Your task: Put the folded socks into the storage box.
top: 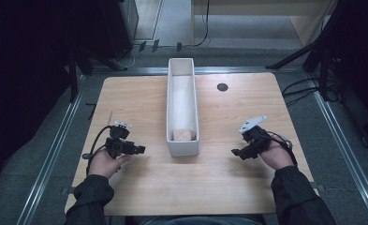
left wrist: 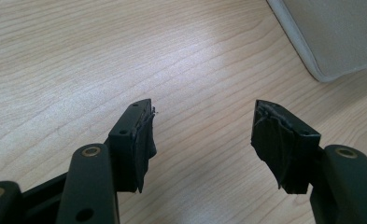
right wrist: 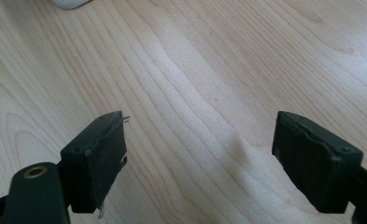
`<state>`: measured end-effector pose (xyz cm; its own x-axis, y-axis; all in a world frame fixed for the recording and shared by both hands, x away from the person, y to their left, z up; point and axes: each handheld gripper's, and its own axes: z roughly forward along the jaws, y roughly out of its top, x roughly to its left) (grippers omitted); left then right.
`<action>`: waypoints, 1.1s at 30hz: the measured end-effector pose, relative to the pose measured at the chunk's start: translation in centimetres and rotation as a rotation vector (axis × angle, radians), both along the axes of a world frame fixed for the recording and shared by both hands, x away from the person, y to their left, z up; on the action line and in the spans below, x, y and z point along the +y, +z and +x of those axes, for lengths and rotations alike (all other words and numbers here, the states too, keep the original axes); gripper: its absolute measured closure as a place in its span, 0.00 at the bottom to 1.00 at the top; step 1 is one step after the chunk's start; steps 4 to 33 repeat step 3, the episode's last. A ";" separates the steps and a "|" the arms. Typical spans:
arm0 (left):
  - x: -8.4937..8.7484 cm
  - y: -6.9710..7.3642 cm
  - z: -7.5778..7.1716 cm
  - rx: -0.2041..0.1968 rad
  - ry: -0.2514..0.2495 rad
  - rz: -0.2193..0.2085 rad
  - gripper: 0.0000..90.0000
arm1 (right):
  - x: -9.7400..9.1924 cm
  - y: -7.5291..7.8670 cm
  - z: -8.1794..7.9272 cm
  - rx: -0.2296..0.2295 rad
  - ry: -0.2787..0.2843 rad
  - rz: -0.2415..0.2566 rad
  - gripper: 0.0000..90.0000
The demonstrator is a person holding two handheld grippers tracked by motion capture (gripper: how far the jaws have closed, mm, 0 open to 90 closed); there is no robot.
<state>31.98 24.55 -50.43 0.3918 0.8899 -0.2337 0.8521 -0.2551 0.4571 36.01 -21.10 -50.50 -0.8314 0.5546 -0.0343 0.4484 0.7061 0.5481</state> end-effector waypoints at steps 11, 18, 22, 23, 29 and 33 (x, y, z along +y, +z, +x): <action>-0.1 0.0 0.0 0.000 -0.013 0.004 0.42 | 0.0 0.0 0.0 0.002 0.000 -0.001 0.20; -0.1 0.0 0.0 0.000 -0.013 0.004 0.42 | 0.0 0.0 0.0 0.002 0.000 -0.001 0.20; -0.1 0.0 0.0 0.000 -0.013 0.004 0.42 | 0.0 0.0 0.0 0.002 0.000 -0.001 0.20; -0.1 0.0 0.0 0.000 -0.013 0.004 0.42 | 0.0 0.0 0.0 0.002 0.000 -0.001 0.20; -0.1 0.0 0.0 0.000 -0.013 0.004 0.42 | 0.0 0.0 0.0 0.002 0.000 -0.001 0.20; -0.1 0.0 0.0 0.000 -0.013 0.004 0.42 | 0.0 0.0 0.0 0.002 0.000 -0.001 0.20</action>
